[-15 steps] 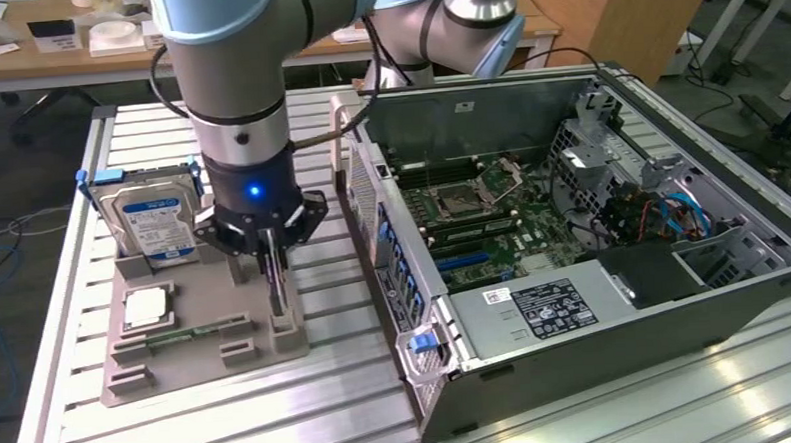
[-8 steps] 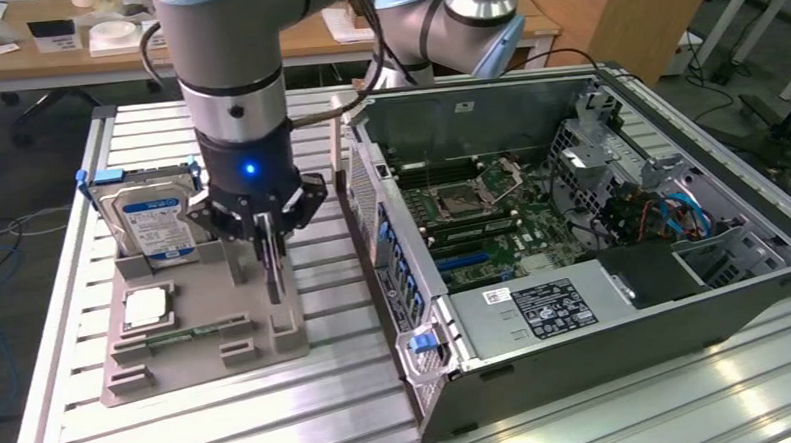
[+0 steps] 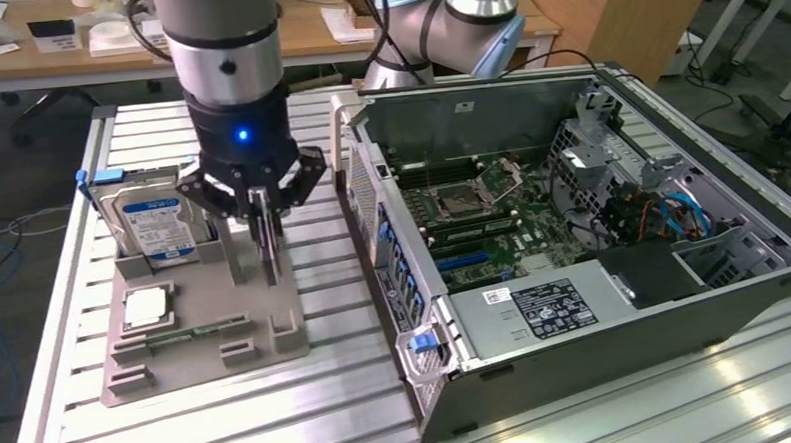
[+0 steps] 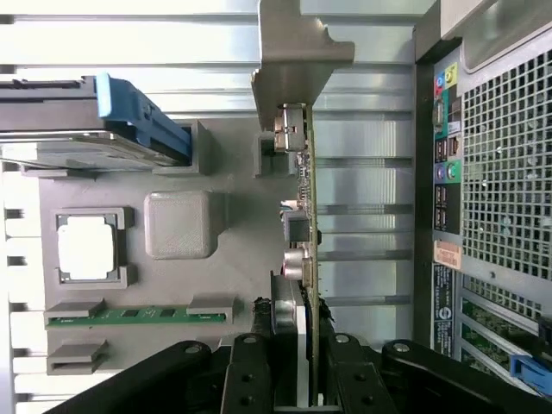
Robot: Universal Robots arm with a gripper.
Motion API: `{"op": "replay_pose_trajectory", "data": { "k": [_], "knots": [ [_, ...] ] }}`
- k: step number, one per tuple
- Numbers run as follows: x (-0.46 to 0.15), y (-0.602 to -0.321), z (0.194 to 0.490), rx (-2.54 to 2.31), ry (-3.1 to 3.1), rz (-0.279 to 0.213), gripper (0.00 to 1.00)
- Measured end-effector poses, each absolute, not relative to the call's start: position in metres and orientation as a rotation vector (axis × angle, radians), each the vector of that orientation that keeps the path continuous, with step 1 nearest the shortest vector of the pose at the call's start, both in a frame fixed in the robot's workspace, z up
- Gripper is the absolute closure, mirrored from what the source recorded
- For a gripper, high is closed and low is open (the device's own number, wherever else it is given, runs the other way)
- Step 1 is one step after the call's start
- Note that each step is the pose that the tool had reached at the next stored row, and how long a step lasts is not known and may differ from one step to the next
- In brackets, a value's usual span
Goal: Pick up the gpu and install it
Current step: 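Pick up the gpu and move the gpu toward the slot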
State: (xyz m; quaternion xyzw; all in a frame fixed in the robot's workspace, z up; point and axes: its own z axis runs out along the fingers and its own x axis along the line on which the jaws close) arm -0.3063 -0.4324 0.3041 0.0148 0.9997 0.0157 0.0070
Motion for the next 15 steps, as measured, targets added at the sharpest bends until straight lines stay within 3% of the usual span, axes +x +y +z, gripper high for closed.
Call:
{"op": "replay_pose_trajectory", "data": {
  "k": [15],
  "knots": [
    [-0.306,-0.432,0.372,0.046,3.127,0.049,0.72]
  ]
}}
